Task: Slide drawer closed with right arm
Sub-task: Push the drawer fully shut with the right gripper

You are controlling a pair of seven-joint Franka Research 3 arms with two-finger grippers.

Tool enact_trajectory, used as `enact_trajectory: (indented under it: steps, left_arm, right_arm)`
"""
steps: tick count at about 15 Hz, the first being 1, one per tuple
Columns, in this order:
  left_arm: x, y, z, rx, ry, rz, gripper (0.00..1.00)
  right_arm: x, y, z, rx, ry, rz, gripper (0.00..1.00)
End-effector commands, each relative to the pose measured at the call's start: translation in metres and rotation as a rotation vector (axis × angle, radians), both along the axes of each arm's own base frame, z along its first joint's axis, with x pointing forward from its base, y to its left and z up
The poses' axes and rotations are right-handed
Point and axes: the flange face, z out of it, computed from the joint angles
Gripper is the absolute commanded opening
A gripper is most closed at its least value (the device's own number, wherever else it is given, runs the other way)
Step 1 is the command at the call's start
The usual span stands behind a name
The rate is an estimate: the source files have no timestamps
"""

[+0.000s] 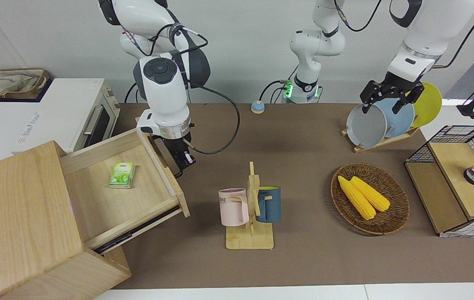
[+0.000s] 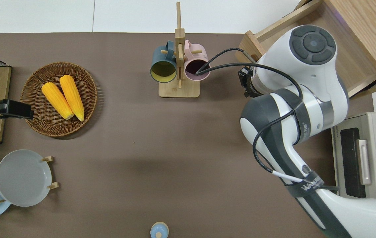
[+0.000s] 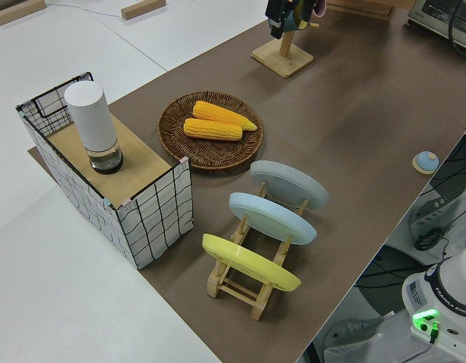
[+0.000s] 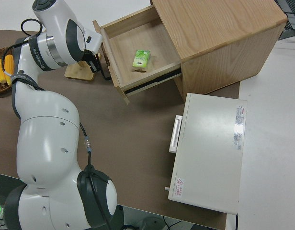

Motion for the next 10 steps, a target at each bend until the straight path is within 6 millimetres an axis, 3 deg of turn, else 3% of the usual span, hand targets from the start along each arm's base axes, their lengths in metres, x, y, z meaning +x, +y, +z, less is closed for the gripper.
enact_trajectory:
  steps: [1, 10]
  left_arm:
    - [0.004, 0.0, 0.003, 0.018, -0.008, -0.006, 1.0]
    - [0.004, 0.0, 0.003, 0.018, -0.008, -0.006, 1.0]
  right_arm:
    - [0.011, -0.033, -0.004, 0.022, -0.003, 0.045, 0.0]
    - [0.022, -0.096, -0.005, 0.014, 0.005, 0.093, 0.0]
